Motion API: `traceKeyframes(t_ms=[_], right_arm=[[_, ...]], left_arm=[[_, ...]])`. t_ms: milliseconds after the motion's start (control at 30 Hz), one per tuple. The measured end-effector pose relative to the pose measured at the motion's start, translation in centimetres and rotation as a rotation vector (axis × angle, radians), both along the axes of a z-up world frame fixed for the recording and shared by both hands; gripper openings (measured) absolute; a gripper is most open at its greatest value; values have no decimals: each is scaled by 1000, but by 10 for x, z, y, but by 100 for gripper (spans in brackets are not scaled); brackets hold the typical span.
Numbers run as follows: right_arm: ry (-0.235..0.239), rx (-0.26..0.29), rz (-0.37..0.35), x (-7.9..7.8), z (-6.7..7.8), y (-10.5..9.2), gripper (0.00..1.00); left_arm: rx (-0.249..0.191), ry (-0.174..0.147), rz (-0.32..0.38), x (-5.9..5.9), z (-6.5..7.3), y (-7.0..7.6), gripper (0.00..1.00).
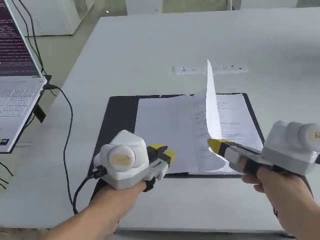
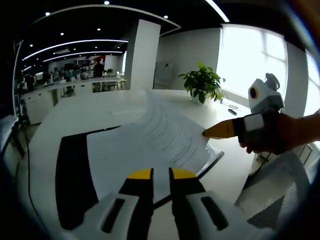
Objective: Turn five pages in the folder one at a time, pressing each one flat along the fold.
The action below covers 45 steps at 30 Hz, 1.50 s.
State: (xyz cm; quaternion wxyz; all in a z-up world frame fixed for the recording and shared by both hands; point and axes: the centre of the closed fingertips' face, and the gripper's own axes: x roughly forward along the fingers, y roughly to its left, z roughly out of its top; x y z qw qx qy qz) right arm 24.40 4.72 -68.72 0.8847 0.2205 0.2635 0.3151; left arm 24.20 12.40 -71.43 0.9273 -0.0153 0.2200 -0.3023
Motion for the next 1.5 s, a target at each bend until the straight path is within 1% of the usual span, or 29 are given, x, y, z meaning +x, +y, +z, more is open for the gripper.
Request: traceKeyframes(t_ms=[33,133,167,267,367,500,667,867,933,967,1033,1067,1100,1200,1233,1267,1300,1333,1367,1433,1500], right_arm=[[0,2,11,0,1,8,0],[-3,-2,43,0,2,27,0],[-1,1,53,1,1,30,0],[0,-3,77,2,0,45,0],[5,-11,100,2,-4,59,0],[20,-20,130,6,-11,74,0],[38,-43,166,7,-23,97,0],[63,-77,213,8,-42,123,0],[79,-88,228,7,-49,131,0],[78,-96,236,6,-52,136,0],[97,-107,246,6,-61,143,0],[96,-108,248,6,-62,145,0],[102,-113,252,7,-67,148,0],[131,-120,259,7,-79,153,0],[154,-128,266,5,-85,154,0],[179,-125,268,4,-91,155,0],[179,-113,262,6,-93,155,0],[204,-108,258,6,-98,155,0],[217,-109,256,5,-100,154,0],[213,-105,255,8,-105,155,0],[224,-105,258,7,-109,156,0]], left_arm=[[-2,-2,4,-1,1,5,11],[-1,-8,36,-6,5,26,11],[-3,-9,41,-6,6,28,11],[-4,-17,66,-9,11,44,11],[-7,-27,86,-10,16,57,11],[-11,-39,109,-12,22,72,11],[-10,-44,130,-13,23,89,10],[-11,-34,161,-15,20,107,10],[-8,-32,167,-16,19,110,10],[-6,-30,169,-16,18,112,10],[-12,-26,175,-17,17,114,9],[-8,-21,177,-17,15,115,9],[-8,-19,177,-17,14,116,9],[-12,-12,175,-18,11,115,8],[-9,-9,172,-18,9,115,8],[-12,-6,172,-18,8,114,8],[-13,-4,171,-18,6,114,8],[-12,-1,170,-17,4,113,7],[-11,3,168,-17,2,112,7],[-8,11,163,-18,-3,110,7],[-2,19,158,-18,-6,108,7]])
